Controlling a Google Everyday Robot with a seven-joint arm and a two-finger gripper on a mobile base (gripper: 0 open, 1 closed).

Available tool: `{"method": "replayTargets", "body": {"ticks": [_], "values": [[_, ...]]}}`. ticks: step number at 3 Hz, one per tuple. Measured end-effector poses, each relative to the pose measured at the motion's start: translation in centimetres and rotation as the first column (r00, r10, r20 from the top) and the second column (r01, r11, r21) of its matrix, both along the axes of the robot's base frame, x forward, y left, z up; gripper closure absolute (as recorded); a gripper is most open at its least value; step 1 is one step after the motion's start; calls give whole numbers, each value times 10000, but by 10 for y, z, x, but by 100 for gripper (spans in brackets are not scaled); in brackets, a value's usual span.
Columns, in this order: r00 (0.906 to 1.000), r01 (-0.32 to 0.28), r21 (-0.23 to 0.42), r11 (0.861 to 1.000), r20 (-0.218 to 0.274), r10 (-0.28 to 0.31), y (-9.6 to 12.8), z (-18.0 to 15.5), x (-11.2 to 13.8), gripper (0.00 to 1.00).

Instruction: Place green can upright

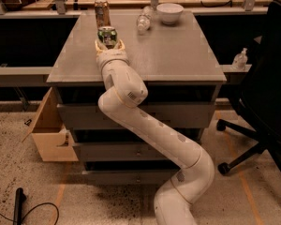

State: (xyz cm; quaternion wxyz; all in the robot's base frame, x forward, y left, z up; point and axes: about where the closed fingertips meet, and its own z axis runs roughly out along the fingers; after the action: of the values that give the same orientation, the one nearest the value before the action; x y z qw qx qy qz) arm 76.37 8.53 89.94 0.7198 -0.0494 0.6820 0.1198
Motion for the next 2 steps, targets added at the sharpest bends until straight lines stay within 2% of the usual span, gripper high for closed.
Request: {"method": "replayTargets", "body": {"ticks": [1, 2], "values": [[10000, 35, -40, 10000, 3, -35, -8, 0, -2, 12], [9999, -51, -81, 10000, -127, 50, -16, 2, -6, 0]]}}
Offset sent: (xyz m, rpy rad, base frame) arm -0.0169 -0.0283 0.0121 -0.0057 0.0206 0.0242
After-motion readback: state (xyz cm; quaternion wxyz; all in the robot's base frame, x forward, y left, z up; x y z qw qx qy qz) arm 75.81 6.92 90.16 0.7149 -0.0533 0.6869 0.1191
